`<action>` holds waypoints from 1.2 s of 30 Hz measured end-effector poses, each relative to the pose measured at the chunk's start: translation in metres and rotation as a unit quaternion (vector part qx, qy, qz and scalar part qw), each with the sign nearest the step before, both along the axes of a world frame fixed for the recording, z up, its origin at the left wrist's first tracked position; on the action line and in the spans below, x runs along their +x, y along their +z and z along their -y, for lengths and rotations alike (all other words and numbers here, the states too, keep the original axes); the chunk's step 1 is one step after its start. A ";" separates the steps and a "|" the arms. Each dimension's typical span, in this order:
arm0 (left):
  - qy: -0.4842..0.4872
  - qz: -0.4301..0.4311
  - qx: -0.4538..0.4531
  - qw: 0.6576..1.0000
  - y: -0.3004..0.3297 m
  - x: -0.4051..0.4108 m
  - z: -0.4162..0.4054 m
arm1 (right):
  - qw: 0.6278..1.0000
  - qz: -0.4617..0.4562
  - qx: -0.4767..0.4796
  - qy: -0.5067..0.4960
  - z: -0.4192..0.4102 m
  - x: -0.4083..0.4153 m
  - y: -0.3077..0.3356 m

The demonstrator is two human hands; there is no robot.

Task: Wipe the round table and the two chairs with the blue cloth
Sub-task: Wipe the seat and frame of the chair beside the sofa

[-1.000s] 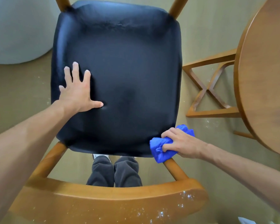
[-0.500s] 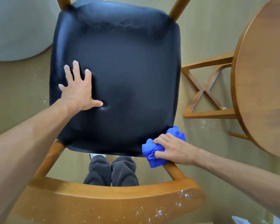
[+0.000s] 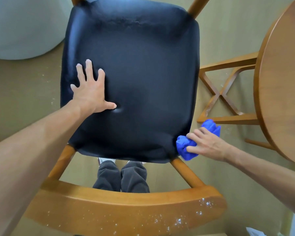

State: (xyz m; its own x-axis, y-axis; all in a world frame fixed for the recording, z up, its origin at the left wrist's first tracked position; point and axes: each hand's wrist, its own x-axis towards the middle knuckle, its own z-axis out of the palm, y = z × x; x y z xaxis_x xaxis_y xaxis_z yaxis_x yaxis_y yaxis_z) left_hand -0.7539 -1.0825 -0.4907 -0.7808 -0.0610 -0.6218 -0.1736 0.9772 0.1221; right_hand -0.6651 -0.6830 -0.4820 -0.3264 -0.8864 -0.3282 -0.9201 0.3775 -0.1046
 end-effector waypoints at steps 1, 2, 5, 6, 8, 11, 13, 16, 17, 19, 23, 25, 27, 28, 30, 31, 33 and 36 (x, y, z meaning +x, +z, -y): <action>0.000 0.000 0.001 1.000 0.000 0.000 -0.001 | 0.999 -0.013 0.039 -0.017 -0.012 -0.007 0.005; 0.000 0.000 0.003 1.000 0.000 0.000 -0.002 | 0.996 -0.017 0.071 -0.049 -0.023 -0.012 0.011; 0.001 0.004 -0.003 1.000 -0.001 -0.001 -0.002 | 0.993 0.001 0.078 -0.086 -0.021 -0.012 0.020; 0.001 0.007 -0.003 1.000 0.000 -0.001 -0.003 | 0.997 0.014 0.045 -0.067 -0.010 -0.006 0.018; 0.000 0.005 -0.002 1.000 0.000 -0.001 -0.004 | 0.997 0.058 -0.026 -0.044 0.018 0.012 0.013; -0.001 0.006 -0.007 1.000 0.000 -0.001 -0.003 | 0.992 0.080 -0.086 -0.040 0.058 0.016 0.004; -0.005 0.002 -0.007 1.000 0.000 0.000 -0.003 | 0.994 0.063 -0.087 -0.029 0.065 0.009 0.003; -0.009 -0.001 -0.008 1.000 0.000 0.001 -0.002 | 0.978 0.080 -0.091 -0.170 0.053 -0.005 0.005; -0.010 -0.001 -0.010 1.000 0.000 0.001 -0.002 | 0.955 0.092 -0.098 -0.264 0.048 -0.012 0.006; -0.012 -0.002 -0.013 1.000 0.001 0.001 -0.002 | 0.875 0.103 -0.133 -0.454 0.047 -0.036 0.006; -0.016 -0.008 -0.014 1.000 -0.001 0.004 -0.001 | 0.682 0.040 -0.182 -0.707 0.086 -0.084 -0.003; -0.021 -0.011 -0.019 1.000 -0.002 0.005 0.000 | 0.667 -0.012 -0.175 -0.724 0.121 -0.083 -0.003; -0.025 -0.012 -0.024 0.999 -0.001 0.006 0.001 | 0.728 -0.012 -0.167 -0.665 0.153 -0.064 -0.001; -0.026 -0.012 -0.024 0.999 0.000 0.006 0.002 | 0.778 0.008 -0.175 -0.603 0.165 -0.051 0.002; -0.027 -0.013 -0.015 0.999 0.002 0.006 0.006 | 0.883 0.042 -0.189 -0.428 0.179 -0.021 0.006; -0.028 -0.015 -0.012 0.999 0.003 0.004 0.009 | 0.920 0.037 -0.183 -0.345 0.180 -0.006 0.005; -0.025 -0.018 -0.013 0.999 0.006 0.003 0.017 | 0.951 0.023 -0.143 -0.273 0.176 0.015 0.002; 0.009 -0.002 -0.012 1.000 0.009 0.006 0.025 | 0.958 -0.007 -0.096 -0.271 0.167 0.007 -0.002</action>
